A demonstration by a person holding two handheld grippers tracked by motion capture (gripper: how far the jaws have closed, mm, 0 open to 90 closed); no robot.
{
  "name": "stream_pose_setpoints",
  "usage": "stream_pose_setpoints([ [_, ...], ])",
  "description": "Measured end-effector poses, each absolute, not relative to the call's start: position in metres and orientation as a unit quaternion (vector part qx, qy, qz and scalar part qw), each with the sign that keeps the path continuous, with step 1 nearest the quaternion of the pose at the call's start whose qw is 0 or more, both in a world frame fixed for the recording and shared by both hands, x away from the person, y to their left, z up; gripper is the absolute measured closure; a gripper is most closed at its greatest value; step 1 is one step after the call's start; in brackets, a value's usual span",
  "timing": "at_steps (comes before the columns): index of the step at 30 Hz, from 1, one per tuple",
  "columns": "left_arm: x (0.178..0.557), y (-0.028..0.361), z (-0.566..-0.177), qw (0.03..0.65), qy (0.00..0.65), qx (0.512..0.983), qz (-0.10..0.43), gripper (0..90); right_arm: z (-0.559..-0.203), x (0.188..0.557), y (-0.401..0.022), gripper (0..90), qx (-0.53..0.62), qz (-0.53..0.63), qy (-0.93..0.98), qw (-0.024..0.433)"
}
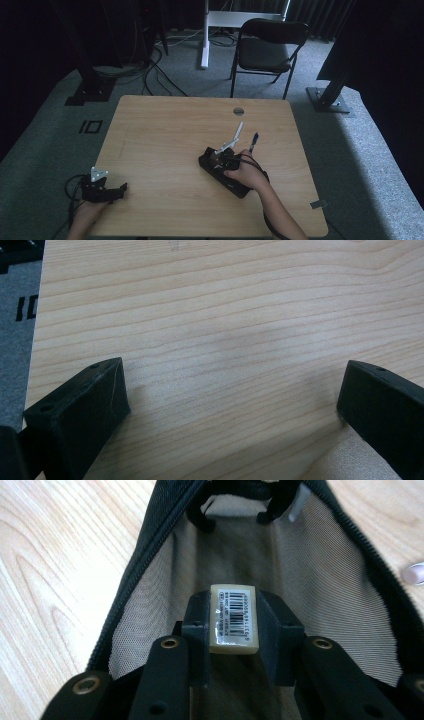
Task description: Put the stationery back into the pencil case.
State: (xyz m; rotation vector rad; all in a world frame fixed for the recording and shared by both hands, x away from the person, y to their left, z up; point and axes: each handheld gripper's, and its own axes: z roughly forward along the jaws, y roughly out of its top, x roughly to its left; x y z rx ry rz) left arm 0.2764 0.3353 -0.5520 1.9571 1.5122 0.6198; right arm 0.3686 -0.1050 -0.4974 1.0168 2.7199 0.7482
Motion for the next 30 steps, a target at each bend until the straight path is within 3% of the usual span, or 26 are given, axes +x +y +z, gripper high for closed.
stream_pose_setpoints([
  [30,0.276,0.335,-0.552,0.292,0.567,0.734,0.233,0.1,-0.482,0.366,-0.113,64.7,0.346,0.276,0.893,0.079],
])
